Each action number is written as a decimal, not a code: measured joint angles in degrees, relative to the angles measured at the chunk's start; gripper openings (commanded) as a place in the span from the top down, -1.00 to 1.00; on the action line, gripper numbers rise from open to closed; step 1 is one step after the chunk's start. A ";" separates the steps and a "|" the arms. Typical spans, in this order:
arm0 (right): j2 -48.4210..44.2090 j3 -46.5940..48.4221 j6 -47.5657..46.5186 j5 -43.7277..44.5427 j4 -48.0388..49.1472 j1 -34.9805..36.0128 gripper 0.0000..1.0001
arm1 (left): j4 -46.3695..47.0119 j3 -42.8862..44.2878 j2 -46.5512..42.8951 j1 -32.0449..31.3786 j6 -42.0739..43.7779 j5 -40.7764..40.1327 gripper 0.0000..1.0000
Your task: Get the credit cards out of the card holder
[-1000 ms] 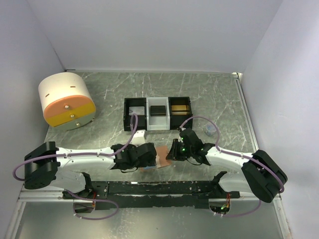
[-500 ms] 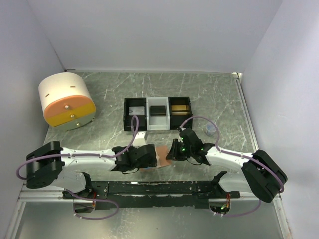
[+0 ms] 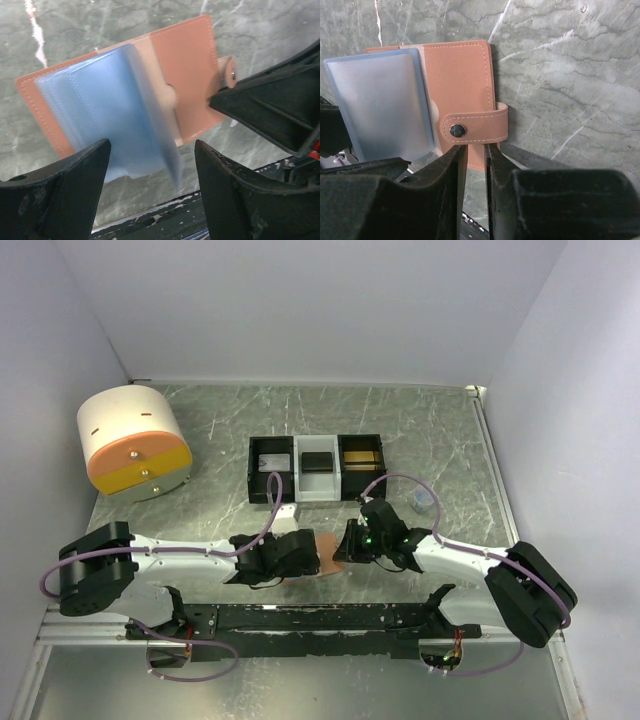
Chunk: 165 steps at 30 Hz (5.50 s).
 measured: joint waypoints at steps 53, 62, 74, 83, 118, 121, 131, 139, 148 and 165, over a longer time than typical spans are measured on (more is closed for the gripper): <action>-1.14 9.44 -5.46 -9.38 -4.83 0.28 0.68 | 24.65 -5.99 2.97 0.00 4.92 9.40 -0.06; 7.30 8.94 -8.81 -5.64 -7.10 0.50 0.67 | 21.57 -5.95 -0.02 0.00 6.03 9.94 -0.24; 5.20 5.38 -7.26 -4.02 -4.11 0.50 0.64 | 8.15 -10.45 -12.96 0.00 1.86 5.33 -0.44; 3.98 2.49 -4.76 -4.85 0.15 0.52 0.63 | 5.75 -11.67 -10.67 0.00 -0.26 2.08 -0.43; 4.42 2.36 -3.96 -5.07 1.62 0.96 0.58 | -3.28 0.20 -4.70 0.00 1.79 0.66 -0.63; 4.37 2.36 -4.07 -5.05 1.53 1.01 0.57 | -5.97 1.60 -3.85 0.00 1.42 0.04 -0.63; 4.35 2.36 -4.09 -5.07 1.51 1.01 0.57 | -11.91 4.68 -3.50 -0.20 1.46 -2.10 -0.64; 4.33 2.58 -4.13 -5.05 1.05 1.03 0.57 | -6.19 -0.20 -4.63 -0.33 1.79 -2.05 -0.60; 4.33 2.58 -4.13 -5.07 1.05 1.03 0.57 | 2.10 -3.54 -2.34 -0.33 2.54 -1.51 -0.41; -1.70 11.72 -9.05 4.31 -11.56 8.04 -0.19 | -8.41 -1.73 -14.34 1.36 2.64 -3.98 -0.88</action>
